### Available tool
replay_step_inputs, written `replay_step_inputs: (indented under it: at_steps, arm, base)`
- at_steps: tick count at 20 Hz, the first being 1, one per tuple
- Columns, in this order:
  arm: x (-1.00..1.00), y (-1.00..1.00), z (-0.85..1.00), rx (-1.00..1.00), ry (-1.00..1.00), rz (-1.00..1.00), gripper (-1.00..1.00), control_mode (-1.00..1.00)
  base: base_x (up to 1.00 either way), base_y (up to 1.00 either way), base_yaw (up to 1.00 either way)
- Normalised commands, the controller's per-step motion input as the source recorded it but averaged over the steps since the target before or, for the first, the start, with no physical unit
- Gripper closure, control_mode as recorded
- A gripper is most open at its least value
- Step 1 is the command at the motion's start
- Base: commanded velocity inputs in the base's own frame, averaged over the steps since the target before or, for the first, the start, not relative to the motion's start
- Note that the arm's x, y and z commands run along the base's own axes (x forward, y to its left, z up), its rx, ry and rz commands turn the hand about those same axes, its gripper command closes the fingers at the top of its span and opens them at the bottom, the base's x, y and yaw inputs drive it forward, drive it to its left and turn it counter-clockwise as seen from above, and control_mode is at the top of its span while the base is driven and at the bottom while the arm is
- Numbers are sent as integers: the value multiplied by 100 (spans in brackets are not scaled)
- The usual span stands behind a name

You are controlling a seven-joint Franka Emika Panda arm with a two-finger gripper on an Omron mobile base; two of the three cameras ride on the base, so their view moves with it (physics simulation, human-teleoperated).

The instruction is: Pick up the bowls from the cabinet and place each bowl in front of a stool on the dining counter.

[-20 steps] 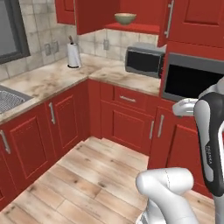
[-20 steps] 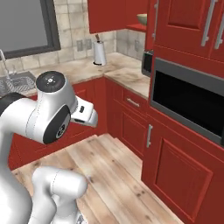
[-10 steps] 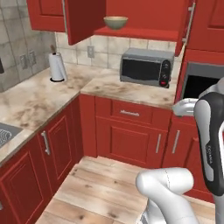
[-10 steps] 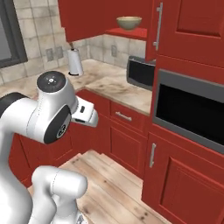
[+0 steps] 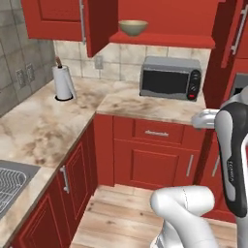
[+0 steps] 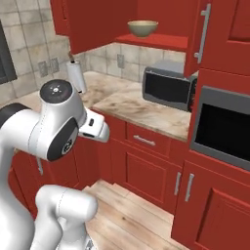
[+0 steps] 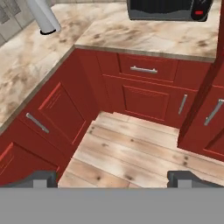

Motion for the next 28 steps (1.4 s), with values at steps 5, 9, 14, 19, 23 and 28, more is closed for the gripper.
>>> replay_step_inputs:
  at_steps: [5,9,14,19,23,28]
  arm:
    - [0,0,0,0,0,0,-100,100]
    - [0,0,0,0,0,0,-100,100]
    - [0,0,0,0,0,0,-100,100]
    - [0,0,0,0,0,0,-100,100]
    - [0,0,0,0,0,0,-100,100]
    - [0,0,0,0,0,0,-100,100]
  base:
    - [80,12,-4]
    - [97,5,-5]
    - [93,31,-10]
    - [72,62,-16]
    - [65,33,-16]
    - [60,0,-8]
